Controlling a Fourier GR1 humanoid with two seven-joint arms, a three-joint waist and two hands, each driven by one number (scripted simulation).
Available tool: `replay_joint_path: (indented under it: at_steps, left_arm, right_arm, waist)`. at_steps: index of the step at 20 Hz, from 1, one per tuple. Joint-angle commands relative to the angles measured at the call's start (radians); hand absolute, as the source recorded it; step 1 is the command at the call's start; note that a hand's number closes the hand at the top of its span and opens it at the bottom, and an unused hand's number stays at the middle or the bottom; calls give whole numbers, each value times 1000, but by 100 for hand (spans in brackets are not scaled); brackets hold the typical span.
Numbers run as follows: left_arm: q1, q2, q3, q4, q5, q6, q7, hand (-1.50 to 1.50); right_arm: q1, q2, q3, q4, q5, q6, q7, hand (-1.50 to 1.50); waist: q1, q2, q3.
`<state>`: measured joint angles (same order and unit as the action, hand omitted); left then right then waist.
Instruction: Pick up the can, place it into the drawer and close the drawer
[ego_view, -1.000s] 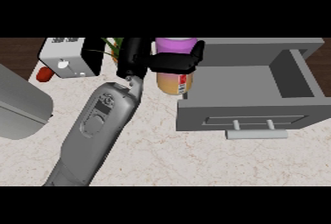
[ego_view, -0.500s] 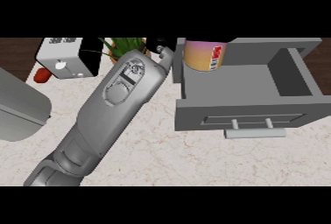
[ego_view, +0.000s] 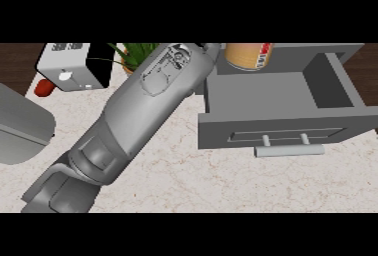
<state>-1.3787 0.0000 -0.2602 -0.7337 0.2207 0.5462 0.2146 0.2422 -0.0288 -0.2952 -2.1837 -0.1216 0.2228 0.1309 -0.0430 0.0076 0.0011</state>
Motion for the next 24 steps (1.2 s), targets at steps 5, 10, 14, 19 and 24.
replay_joint_path:
  at_steps: [5,10,14,19,24]
  left_arm:
    - [-101,0,-65,177,89,14,-74,150]
    - [-112,0,-135,232,178,41,-91,150]
    - [-120,0,-178,281,195,51,-136,150]
    - [-91,0,-212,333,214,71,-202,150]
    - [-102,0,-263,345,252,111,-202,150]
  right_arm:
    - [-11,28,38,65,53,-13,-63,-150]
    - [-69,16,50,65,73,-24,-22,-150]
    - [-75,10,41,52,50,-23,-6,-150]
    - [-52,10,53,27,47,-9,1,-150]
    - [-102,-5,33,62,34,-14,-7,-150]
  waist:
    - [-11,4,1]
    - [-31,9,1]
    - [-48,13,2]
    - [-53,14,1]
    - [-65,19,2]
